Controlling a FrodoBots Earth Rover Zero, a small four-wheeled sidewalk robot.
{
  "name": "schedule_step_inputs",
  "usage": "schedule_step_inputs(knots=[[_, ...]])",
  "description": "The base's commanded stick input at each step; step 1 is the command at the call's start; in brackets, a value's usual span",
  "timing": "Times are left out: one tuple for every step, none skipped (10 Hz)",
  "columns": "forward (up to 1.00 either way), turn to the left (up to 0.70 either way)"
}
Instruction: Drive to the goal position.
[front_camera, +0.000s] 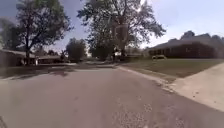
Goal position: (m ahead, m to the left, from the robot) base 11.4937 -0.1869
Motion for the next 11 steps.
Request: schedule_step_inputs(knots=[[0.7,0.0],[0.7,0.0],[0.7,0.0],[0.7,0.0],[0.7,0.0],[0.7,0.0],[0.7,0.0],[0.7,0.0],[0.7,0.0],[0.7,0.0],[0.7,0.0]])
